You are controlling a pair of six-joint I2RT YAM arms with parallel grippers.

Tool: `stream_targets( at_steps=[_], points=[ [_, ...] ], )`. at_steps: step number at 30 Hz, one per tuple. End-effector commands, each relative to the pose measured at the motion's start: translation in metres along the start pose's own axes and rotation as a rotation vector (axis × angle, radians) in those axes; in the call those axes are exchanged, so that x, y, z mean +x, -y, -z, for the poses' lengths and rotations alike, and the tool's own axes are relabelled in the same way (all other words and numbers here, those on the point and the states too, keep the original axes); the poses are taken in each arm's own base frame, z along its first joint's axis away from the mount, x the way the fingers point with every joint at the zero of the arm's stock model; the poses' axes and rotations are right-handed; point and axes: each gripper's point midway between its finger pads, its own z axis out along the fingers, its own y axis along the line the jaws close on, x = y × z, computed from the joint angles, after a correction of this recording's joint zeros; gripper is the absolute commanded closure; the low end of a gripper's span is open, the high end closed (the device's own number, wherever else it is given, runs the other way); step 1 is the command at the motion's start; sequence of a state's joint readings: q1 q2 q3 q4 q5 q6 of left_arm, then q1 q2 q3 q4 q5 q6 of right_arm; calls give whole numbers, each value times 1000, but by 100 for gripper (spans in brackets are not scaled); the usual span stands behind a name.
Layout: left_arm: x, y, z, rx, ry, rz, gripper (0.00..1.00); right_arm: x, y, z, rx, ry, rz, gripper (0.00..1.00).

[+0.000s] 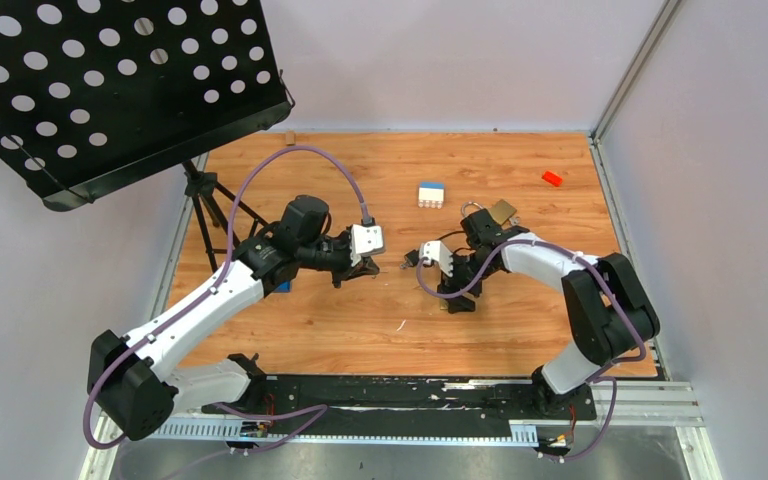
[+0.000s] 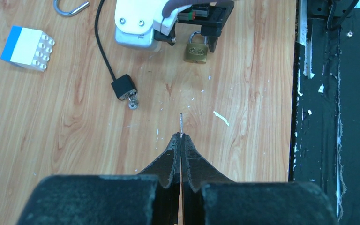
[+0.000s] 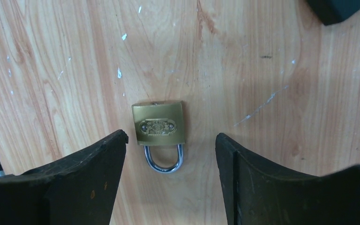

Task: Unlock with the key

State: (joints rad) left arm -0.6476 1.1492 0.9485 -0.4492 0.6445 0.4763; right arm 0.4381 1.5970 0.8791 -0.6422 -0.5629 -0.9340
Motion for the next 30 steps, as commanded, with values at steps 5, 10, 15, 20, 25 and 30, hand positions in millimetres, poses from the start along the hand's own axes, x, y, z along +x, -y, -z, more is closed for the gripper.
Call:
stream_targets(
  at_steps=[5,10,15,20,25,30],
  points=[
    [-5,0,3,-7,17,-34,100,3,0,-16,37,-63,121,35],
    [-7,-1,5,-15,20,-40,100,15,-3,-18,63,-116,172,41],
    [-8,-2,6,-17,17,-39,100,23,-10,-20,57,-139,197,43],
    [-9,-3,7,-24,13,-42,100,28,-13,-19,64,-156,192,41],
    [-9,-3,8,-29,11,-43,100,32,-19,-18,50,-163,184,42],
    [-9,-4,8,-31,10,-42,100,32,-31,-16,5,-146,184,44]
  ],
)
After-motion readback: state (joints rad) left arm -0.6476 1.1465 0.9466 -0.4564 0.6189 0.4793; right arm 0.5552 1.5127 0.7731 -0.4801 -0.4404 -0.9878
